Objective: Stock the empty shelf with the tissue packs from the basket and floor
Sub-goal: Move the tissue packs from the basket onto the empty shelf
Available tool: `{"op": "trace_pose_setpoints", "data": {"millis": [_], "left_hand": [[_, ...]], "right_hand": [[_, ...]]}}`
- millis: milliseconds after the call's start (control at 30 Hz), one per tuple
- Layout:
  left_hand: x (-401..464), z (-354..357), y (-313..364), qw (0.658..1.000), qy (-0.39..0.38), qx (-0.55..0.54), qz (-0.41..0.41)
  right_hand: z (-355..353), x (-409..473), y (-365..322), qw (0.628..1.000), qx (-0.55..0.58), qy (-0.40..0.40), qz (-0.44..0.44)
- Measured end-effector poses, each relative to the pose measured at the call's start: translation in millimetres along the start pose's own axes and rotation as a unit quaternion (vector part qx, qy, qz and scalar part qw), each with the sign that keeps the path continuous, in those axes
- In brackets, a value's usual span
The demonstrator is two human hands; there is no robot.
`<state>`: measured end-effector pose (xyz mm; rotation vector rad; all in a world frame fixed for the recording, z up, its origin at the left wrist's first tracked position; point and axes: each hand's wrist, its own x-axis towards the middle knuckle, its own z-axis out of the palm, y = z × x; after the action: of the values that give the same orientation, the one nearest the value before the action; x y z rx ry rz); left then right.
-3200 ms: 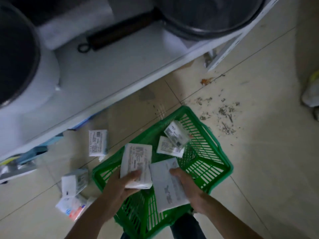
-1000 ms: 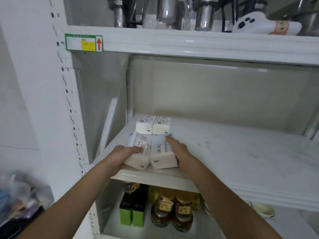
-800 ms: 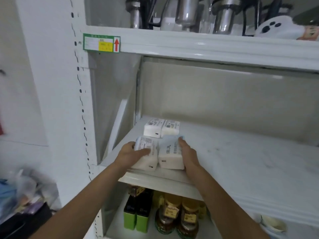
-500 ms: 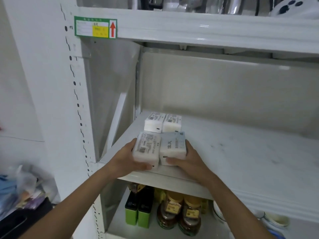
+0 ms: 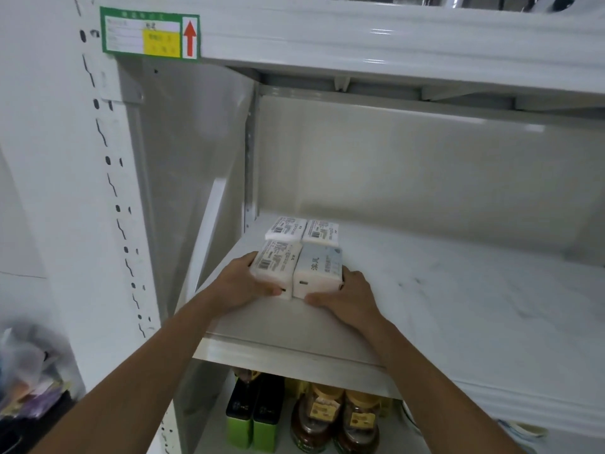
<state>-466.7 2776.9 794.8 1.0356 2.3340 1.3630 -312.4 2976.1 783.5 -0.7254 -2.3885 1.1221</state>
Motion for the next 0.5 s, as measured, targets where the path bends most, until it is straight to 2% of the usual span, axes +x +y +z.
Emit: {"op": "trace_pose_setpoints", "data": {"millis": [233, 400, 500], "left_hand": [[19, 3, -4, 0.999, 0.038, -0.015, -0.012], [17, 12, -3, 0.996, 0.088, 0.027, -0.005], [2, 21, 3, 0.990, 0.136, 0.036, 0.011]], "right_hand": [[8, 10, 1, 0.999, 0.002, 0.043, 0.000], [8, 10, 4, 0.999, -0.005, 0.042, -0.001], [5, 2, 5, 0.993, -0.096, 0.074, -0.004]]}}
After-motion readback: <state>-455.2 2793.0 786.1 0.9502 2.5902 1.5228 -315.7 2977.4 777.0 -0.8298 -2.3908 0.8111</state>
